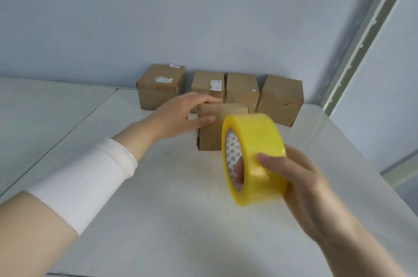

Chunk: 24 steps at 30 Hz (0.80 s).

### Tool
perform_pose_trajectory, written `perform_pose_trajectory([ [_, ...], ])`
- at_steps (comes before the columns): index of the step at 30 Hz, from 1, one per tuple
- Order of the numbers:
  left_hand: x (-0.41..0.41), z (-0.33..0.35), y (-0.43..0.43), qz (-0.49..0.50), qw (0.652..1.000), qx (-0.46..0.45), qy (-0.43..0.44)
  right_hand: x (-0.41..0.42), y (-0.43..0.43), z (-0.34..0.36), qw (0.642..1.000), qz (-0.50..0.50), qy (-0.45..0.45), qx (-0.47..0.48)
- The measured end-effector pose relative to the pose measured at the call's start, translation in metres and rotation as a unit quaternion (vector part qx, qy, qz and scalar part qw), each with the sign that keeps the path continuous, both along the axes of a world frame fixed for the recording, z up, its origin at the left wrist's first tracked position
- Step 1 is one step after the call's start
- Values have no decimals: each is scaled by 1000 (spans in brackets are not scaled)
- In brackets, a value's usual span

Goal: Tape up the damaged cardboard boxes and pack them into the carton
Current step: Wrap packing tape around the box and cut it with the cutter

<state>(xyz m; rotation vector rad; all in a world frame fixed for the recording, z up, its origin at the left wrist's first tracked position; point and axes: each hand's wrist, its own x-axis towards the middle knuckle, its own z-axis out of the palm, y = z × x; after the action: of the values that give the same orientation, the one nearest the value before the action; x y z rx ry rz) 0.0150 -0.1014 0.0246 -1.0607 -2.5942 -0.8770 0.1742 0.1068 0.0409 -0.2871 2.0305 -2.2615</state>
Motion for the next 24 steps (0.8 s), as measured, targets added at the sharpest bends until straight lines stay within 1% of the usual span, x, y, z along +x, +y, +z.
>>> perform_pose_trajectory([
  [2, 3, 12, 4, 10, 995, 64, -70, -8, 5, 21, 998, 22, 57, -4],
  [4, 2, 15, 9, 36, 987, 104, -121, -21, 8, 39, 996, 18, 83, -2],
  [6, -4, 12, 17, 64, 977, 141, -145, -35, 6, 52, 996, 13, 89, 6],
  [7, -7, 10, 22, 76, 969, 179, -152, -42, 4, 56, 996, 9, 87, 9],
  [9, -15, 11, 32, 91, 946, 250, -186, -54, -1, 63, 996, -6, 83, 11],
  [10, -19, 11, 35, 92, 934, 271, -216, -60, -3, 66, 996, -15, 84, 19],
  [12, -28, 9, 40, 88, 913, 292, -272, -72, -5, 66, 996, -11, 89, 22],
  [14, -37, 9, 42, 88, 891, 324, -306, -82, -4, 59, 995, 1, 97, 15],
  [15, -41, 10, 43, 90, 882, 337, -316, -85, -5, 53, 993, -9, 111, 23],
  [17, -46, 12, 44, 96, 878, 335, -327, -92, -9, 42, 988, -55, 134, 51],
  [20, -51, 14, 46, 109, 874, 333, -338, -102, -18, 37, 984, -112, 127, 56],
  [22, -55, 15, 49, 120, 866, 338, -347, -105, -20, 42, 985, -122, 120, 38],
  [24, -58, 16, 50, 124, 865, 329, -358, -104, -17, 42, 986, -110, 123, 12],
])
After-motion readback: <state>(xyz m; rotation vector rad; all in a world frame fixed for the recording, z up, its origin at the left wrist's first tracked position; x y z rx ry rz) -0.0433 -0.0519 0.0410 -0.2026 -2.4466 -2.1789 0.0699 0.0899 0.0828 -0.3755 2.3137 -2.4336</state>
